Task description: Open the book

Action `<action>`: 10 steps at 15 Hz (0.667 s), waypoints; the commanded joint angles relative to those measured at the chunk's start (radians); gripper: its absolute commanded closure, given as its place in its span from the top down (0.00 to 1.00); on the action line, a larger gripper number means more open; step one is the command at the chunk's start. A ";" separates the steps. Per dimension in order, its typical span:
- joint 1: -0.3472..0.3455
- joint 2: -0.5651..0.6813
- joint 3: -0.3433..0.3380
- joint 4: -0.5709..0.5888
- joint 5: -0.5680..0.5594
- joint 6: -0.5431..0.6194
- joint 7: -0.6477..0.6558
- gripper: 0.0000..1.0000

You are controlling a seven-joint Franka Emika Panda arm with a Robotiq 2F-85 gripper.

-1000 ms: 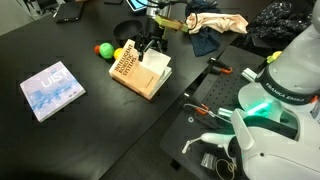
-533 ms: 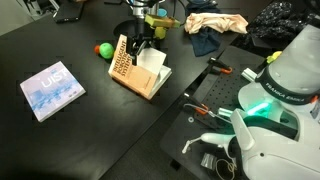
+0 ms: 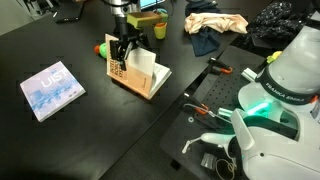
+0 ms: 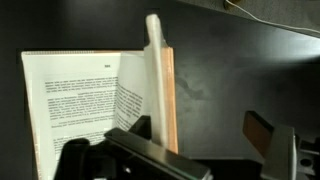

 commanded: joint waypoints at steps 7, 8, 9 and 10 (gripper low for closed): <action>0.252 0.015 -0.029 0.005 -0.423 0.219 0.465 1.00; 0.278 0.019 -0.043 0.009 -0.502 0.222 0.540 1.00; 0.303 0.023 -0.050 0.019 -0.566 0.220 0.609 1.00; 0.323 0.026 -0.056 0.030 -0.618 0.214 0.664 1.00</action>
